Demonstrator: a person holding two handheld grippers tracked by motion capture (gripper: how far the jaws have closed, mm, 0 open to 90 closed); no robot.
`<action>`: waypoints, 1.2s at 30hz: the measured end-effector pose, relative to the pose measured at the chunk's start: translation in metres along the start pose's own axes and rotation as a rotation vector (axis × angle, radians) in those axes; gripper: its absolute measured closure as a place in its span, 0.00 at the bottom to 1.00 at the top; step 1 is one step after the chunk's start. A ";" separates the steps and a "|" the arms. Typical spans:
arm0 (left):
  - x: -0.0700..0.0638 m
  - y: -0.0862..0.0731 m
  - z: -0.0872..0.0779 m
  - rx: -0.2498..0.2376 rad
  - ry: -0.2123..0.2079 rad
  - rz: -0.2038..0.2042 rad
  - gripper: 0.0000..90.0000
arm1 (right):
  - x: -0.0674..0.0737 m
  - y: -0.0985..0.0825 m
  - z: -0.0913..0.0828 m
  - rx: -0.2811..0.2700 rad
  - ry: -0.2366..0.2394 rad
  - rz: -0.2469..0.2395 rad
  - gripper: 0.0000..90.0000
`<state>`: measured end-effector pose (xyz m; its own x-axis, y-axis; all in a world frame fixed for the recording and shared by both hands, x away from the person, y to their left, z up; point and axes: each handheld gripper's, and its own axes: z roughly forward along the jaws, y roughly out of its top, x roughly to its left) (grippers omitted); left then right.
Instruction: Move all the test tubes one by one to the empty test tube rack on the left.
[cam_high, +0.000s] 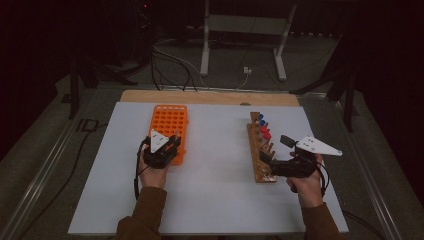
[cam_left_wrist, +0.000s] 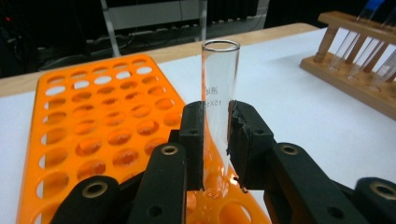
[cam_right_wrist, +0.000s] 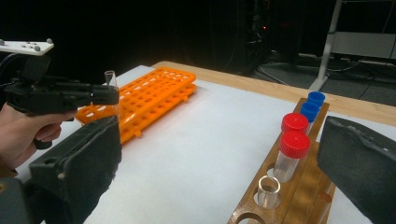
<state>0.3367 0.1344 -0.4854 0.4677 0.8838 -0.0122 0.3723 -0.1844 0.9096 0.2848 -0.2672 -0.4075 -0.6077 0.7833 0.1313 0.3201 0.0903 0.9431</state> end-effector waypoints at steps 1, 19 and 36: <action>0.000 -0.001 0.000 0.006 0.000 0.004 0.85 | 0.000 0.000 0.000 0.000 0.000 -0.001 0.01; -0.002 -0.009 0.004 0.101 -0.004 0.038 0.86 | -0.001 -0.002 0.002 0.008 -0.004 -0.004 0.01; 0.005 -0.011 -0.010 0.057 -0.058 -0.059 0.60 | -0.008 -0.007 0.006 0.034 -0.055 -0.008 0.01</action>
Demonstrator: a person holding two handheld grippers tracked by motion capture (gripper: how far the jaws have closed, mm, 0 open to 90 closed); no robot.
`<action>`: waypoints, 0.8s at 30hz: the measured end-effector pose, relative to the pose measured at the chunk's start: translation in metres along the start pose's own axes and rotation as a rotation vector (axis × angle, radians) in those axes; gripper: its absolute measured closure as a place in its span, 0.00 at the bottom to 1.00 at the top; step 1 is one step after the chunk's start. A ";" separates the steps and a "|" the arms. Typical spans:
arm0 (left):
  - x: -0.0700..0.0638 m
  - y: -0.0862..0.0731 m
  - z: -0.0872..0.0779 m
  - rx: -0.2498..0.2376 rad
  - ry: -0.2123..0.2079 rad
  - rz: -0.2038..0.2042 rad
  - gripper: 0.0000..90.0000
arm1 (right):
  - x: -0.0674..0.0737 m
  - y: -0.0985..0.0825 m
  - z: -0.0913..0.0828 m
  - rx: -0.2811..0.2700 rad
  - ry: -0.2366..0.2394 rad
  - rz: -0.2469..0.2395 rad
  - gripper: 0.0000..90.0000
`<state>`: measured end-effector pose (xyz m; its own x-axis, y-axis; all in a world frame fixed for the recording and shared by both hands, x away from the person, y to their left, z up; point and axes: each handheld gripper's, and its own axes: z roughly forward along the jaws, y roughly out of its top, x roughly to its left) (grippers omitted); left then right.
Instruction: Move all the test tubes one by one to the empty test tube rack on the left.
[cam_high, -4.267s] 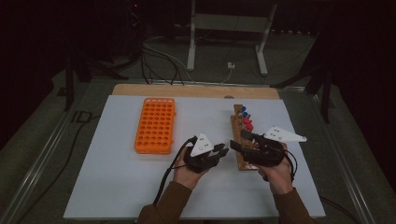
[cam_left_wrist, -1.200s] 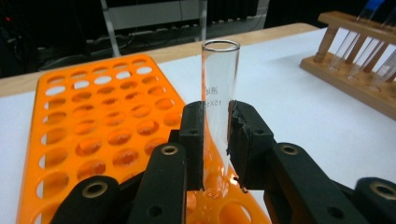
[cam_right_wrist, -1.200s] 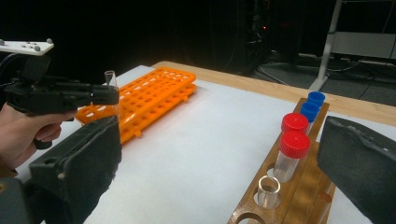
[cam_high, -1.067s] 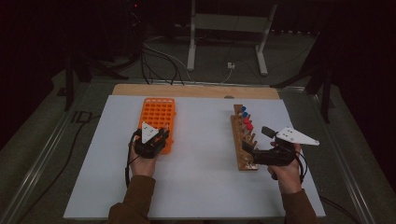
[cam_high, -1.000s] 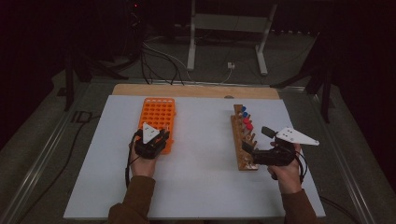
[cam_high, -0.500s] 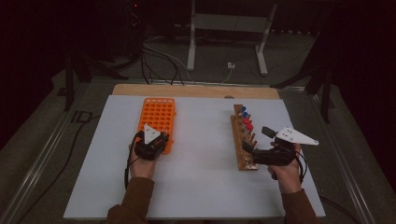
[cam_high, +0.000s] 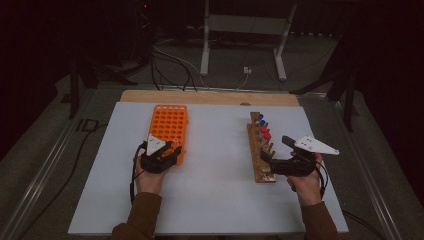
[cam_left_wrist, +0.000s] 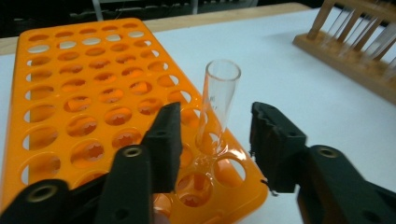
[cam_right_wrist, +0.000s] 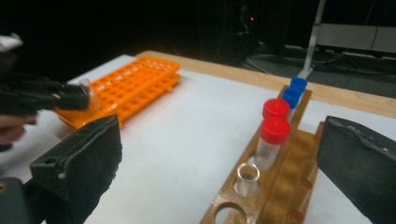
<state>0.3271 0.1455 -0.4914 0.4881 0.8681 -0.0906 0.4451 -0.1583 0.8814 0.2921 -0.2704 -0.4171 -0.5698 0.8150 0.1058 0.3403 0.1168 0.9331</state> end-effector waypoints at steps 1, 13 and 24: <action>0.001 0.001 -0.002 -0.007 -0.007 -0.011 0.57 | 0.000 -0.001 0.001 0.007 -0.006 -0.006 0.01; -0.005 0.006 -0.030 -0.106 -0.035 -0.090 0.09 | -0.012 -0.016 0.018 0.077 -0.043 -0.003 0.20; -0.009 0.010 -0.041 -0.144 -0.027 -0.081 0.01 | -0.010 -0.029 0.032 0.122 -0.101 -0.082 0.66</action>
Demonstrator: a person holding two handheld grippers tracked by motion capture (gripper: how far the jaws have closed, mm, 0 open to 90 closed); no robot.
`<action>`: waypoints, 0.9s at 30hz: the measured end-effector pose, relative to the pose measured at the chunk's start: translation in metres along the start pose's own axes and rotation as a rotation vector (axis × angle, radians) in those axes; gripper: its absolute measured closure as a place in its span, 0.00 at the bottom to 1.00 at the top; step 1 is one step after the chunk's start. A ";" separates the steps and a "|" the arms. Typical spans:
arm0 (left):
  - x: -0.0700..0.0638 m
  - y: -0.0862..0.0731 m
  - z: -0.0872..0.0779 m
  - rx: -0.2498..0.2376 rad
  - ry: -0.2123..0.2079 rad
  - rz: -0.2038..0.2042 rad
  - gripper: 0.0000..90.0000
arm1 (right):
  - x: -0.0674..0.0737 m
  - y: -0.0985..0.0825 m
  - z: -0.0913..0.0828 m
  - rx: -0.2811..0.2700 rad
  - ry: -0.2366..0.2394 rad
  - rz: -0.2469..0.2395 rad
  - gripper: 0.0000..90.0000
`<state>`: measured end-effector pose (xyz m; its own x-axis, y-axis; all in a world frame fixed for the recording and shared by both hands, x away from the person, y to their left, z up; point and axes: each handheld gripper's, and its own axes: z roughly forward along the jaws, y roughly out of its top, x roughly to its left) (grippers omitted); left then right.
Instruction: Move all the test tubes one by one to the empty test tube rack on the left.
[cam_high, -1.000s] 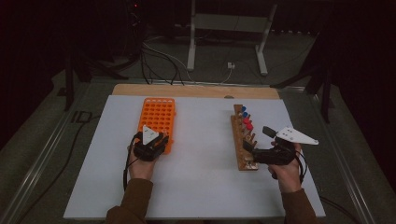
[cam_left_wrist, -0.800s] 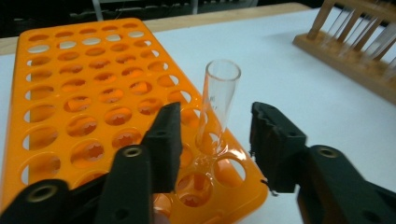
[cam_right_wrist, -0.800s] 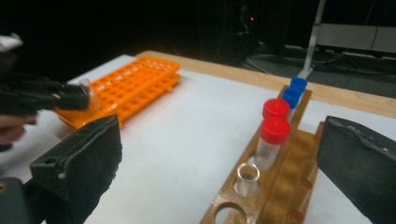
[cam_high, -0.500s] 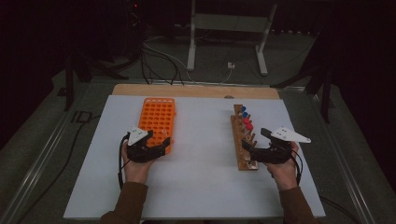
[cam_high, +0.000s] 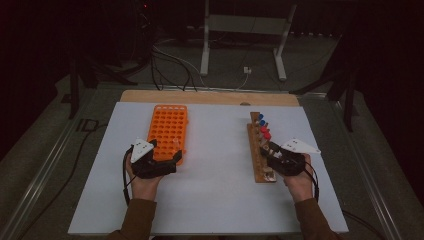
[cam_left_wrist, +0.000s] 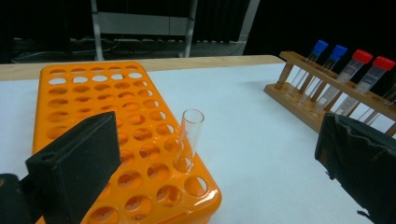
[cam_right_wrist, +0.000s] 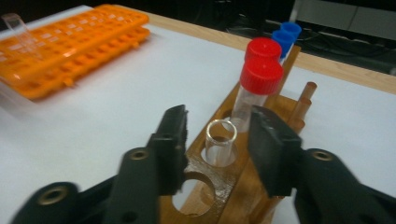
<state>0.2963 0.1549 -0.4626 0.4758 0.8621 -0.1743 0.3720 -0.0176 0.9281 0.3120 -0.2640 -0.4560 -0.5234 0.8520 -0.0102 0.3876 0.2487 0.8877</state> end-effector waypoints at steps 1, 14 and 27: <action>0.000 0.000 0.000 0.000 -0.001 0.001 0.01 | 0.000 -0.001 0.001 0.004 -0.008 -0.004 0.69; -0.005 0.000 0.003 0.009 -0.020 0.007 0.01 | 0.001 -0.006 0.012 0.023 -0.031 -0.011 0.83; -0.008 0.000 0.005 0.019 -0.031 0.023 0.01 | 0.002 -0.002 0.008 -0.008 -0.027 0.012 0.85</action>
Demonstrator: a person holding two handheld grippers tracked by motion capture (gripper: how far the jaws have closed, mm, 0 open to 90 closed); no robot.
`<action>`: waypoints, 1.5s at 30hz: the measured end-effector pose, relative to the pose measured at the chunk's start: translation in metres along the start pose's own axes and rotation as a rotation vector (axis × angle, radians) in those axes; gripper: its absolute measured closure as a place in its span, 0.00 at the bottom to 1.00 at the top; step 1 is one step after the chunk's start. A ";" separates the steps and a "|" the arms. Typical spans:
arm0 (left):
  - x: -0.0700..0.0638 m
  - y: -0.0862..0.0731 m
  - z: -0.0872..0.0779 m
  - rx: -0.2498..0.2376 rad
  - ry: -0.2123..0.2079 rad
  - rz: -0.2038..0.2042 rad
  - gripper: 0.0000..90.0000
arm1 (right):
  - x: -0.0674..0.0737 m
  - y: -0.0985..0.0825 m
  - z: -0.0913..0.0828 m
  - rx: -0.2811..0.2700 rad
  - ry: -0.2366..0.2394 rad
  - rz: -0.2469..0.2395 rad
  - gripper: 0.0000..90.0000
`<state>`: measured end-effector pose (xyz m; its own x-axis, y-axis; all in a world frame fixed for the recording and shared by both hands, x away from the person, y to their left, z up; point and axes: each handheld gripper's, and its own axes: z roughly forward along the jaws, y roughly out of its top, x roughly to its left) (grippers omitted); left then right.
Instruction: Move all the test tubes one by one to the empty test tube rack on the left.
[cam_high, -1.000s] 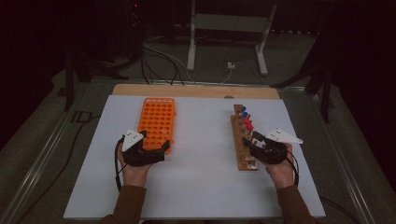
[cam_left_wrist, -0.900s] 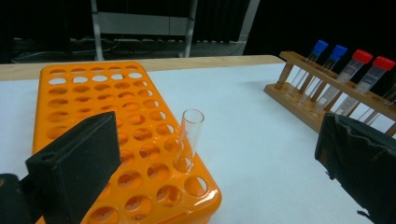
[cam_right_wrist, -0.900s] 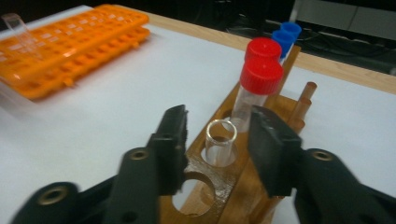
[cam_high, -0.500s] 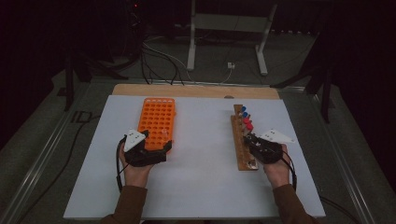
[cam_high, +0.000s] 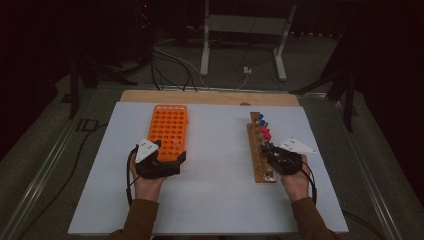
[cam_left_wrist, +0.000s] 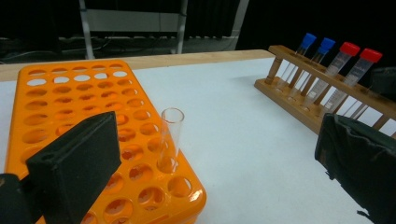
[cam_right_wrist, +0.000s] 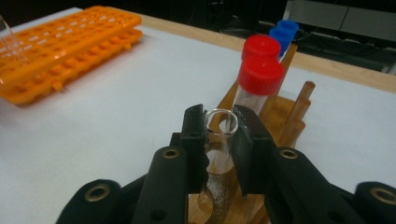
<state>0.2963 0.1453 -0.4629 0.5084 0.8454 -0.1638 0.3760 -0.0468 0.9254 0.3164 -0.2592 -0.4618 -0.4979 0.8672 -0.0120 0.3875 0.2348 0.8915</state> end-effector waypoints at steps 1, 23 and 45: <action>0.000 0.000 0.000 0.003 -0.002 0.003 0.01 | 0.000 0.001 -0.001 -0.006 -0.001 0.002 0.85; -0.019 0.006 0.000 -0.054 -0.036 0.072 0.01 | 0.004 0.037 -0.045 -0.190 0.041 0.038 0.85; -0.105 0.026 0.044 -0.002 -0.282 0.199 0.13 | 0.045 0.037 -0.029 -0.119 0.213 0.018 0.85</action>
<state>0.2867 0.0315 -0.4371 0.7660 0.6393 -0.0675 0.2466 -0.1953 0.9492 0.2858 -0.2238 -0.4164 -0.6490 0.7556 0.0886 0.3095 0.1559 0.9380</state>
